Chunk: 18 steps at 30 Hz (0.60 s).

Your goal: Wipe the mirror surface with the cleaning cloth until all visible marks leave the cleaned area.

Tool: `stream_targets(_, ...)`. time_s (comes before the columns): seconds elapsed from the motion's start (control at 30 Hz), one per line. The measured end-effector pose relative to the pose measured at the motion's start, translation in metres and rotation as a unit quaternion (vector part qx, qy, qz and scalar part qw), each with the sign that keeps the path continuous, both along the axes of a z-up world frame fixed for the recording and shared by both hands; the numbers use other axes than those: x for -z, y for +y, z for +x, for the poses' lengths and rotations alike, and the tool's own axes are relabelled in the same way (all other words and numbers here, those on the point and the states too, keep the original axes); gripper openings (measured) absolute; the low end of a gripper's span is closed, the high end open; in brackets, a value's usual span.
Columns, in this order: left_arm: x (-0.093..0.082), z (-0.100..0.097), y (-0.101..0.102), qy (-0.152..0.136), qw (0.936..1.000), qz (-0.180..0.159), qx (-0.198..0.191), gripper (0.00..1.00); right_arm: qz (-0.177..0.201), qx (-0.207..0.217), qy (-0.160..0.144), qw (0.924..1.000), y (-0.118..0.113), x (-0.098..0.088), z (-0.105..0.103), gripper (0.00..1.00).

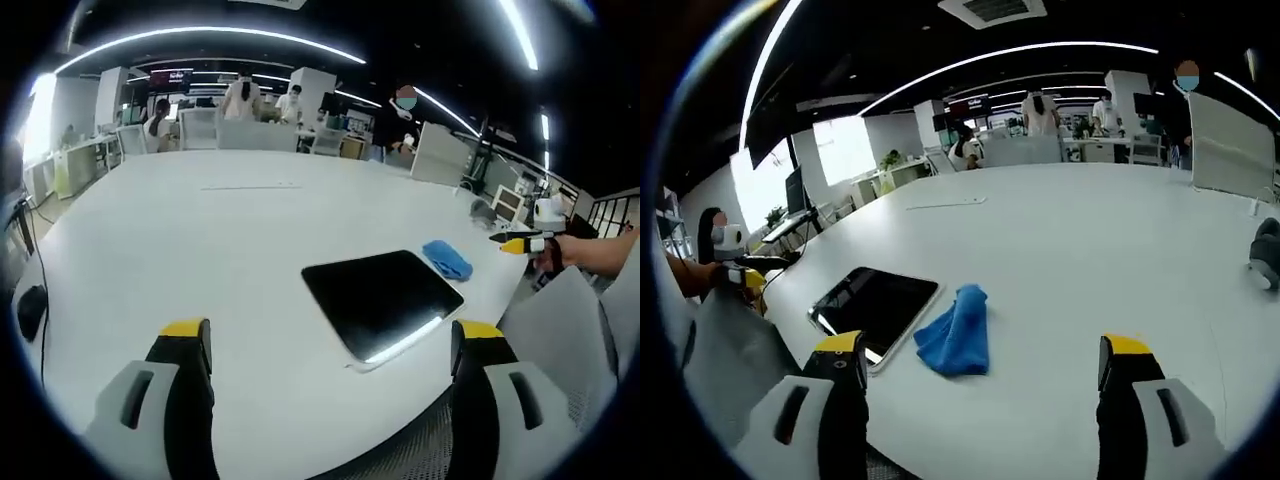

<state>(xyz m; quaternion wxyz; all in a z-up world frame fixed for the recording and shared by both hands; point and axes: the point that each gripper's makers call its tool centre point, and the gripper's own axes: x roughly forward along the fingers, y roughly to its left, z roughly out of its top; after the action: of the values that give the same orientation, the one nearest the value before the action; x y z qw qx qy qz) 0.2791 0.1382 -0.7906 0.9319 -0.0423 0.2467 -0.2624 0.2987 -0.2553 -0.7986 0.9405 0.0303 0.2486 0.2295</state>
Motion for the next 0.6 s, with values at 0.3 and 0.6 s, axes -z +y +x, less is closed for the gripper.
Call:
stream_targets(0.3,-0.001,0.005,0.01,-0.019,0.9997,0.008,-0.014,0.99,-0.017,-0.02,-0.017,0.9995,0.008,-0.001,0.002,0.98)
stream_targets(0.6,-0.005,0.006,0.012,-0.023,0.9995,0.005,-0.02,0.99,-0.011,-0.03,0.016,0.9994,0.014,0.01,-0.009,0.98)
